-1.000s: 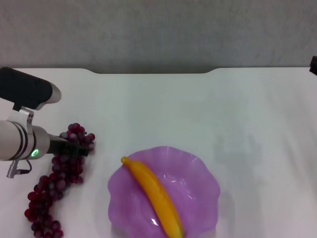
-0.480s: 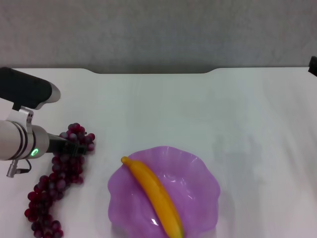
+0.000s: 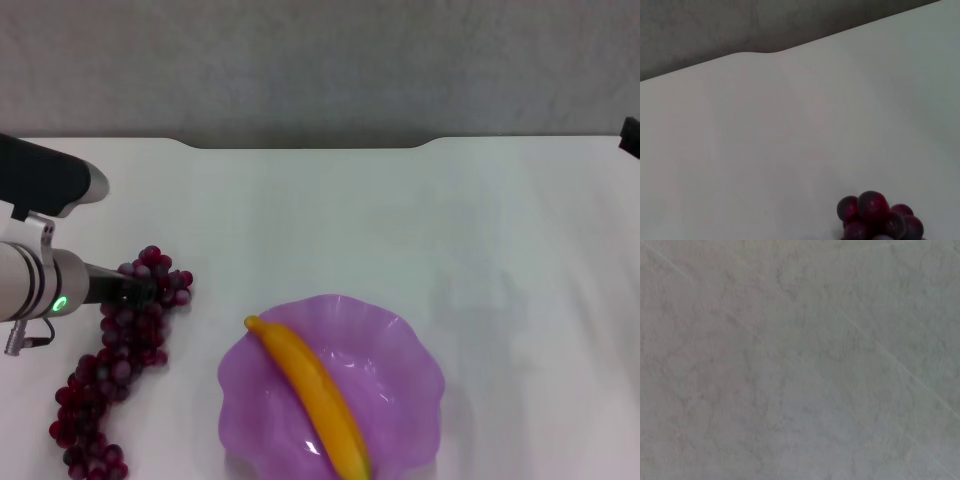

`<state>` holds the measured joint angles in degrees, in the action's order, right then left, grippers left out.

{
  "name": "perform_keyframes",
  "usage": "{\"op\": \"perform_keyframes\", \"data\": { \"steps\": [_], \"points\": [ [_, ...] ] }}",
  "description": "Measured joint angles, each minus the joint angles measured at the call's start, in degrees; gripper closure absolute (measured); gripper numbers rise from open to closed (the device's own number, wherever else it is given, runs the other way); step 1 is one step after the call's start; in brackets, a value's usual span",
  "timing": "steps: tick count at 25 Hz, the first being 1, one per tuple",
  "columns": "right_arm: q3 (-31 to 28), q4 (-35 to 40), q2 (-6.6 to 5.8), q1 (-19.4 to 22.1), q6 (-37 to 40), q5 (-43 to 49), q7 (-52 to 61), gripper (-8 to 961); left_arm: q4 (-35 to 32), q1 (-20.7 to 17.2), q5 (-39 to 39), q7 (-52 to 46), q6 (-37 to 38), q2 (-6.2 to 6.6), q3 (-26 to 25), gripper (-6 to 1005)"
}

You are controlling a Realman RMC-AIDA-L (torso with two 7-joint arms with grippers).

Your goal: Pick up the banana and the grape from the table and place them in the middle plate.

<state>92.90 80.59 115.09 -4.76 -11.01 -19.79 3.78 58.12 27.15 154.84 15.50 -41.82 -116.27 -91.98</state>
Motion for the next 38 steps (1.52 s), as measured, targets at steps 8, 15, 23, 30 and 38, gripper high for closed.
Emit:
{"op": "perform_keyframes", "data": {
  "steps": [8, 15, 23, 30, 38],
  "points": [
    [0.0, 0.0, -0.05, -0.1, -0.1, 0.0, -0.1, 87, 0.1, -0.1, 0.1, 0.2, 0.0, -0.01, 0.4, 648],
    [0.0, 0.0, -0.05, -0.1, -0.2, 0.0, -0.2, 87, 2.7, -1.4, 0.1, 0.3, 0.0, -0.14, 0.8, 657],
    [0.0, 0.0, -0.05, -0.2, -0.8, 0.1, -0.3, 88, 12.1, -5.5, 0.7, -0.2, -1.7, -0.18, 2.2, 670],
    [0.0, 0.0, -0.05, -0.2, -0.8, 0.1, -0.3, 88, 19.1, -8.3, 1.7, -0.6, -3.9, -0.19, 3.5, 704],
    [0.0, -0.1, -0.04, -0.2, -0.8, 0.1, -0.3, 88, 27.1, -10.2, 2.4, -0.6, -8.8, 0.00, 3.2, 712]
  ]
}}
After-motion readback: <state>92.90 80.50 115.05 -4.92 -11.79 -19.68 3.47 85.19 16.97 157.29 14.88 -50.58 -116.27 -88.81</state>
